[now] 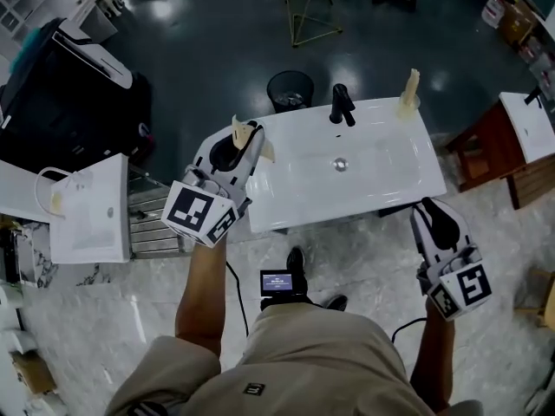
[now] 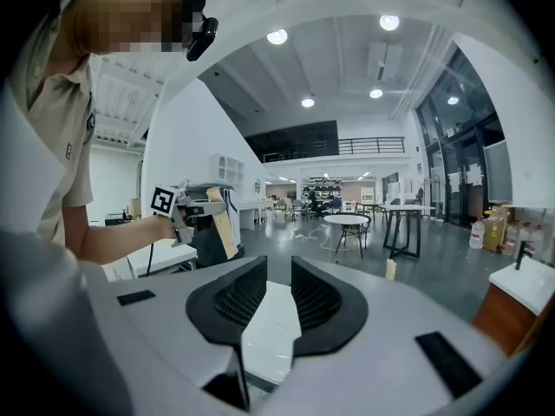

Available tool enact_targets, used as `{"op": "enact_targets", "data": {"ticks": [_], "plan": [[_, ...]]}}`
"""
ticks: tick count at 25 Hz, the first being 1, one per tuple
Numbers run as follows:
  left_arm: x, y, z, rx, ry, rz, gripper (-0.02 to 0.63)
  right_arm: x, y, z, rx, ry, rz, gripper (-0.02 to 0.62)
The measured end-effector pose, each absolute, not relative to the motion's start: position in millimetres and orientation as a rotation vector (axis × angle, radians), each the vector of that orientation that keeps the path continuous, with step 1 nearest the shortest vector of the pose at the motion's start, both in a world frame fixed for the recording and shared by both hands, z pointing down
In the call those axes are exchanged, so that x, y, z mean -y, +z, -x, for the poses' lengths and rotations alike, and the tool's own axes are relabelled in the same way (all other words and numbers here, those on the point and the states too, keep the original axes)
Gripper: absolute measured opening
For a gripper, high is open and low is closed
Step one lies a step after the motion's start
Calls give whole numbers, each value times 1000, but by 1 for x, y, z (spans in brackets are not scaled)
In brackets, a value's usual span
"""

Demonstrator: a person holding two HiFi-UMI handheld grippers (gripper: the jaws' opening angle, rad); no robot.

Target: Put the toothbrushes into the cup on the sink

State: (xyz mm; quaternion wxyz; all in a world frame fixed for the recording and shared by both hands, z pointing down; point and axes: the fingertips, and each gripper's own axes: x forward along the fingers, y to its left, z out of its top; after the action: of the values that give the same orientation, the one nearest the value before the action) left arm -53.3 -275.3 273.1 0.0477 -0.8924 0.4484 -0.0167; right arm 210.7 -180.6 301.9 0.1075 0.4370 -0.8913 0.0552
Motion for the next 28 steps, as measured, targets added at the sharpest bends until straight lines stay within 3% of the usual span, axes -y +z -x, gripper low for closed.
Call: {"op": "enact_targets", "data": {"ticks": [12, 28], "plan": [[385, 353, 132, -1467, -20, 2753, 43, 254, 353, -128, 2556, 251, -1219, 85], [459, 479, 161, -1559, -71, 2838, 43, 302, 431, -87, 2450, 405, -1130, 84]]}}
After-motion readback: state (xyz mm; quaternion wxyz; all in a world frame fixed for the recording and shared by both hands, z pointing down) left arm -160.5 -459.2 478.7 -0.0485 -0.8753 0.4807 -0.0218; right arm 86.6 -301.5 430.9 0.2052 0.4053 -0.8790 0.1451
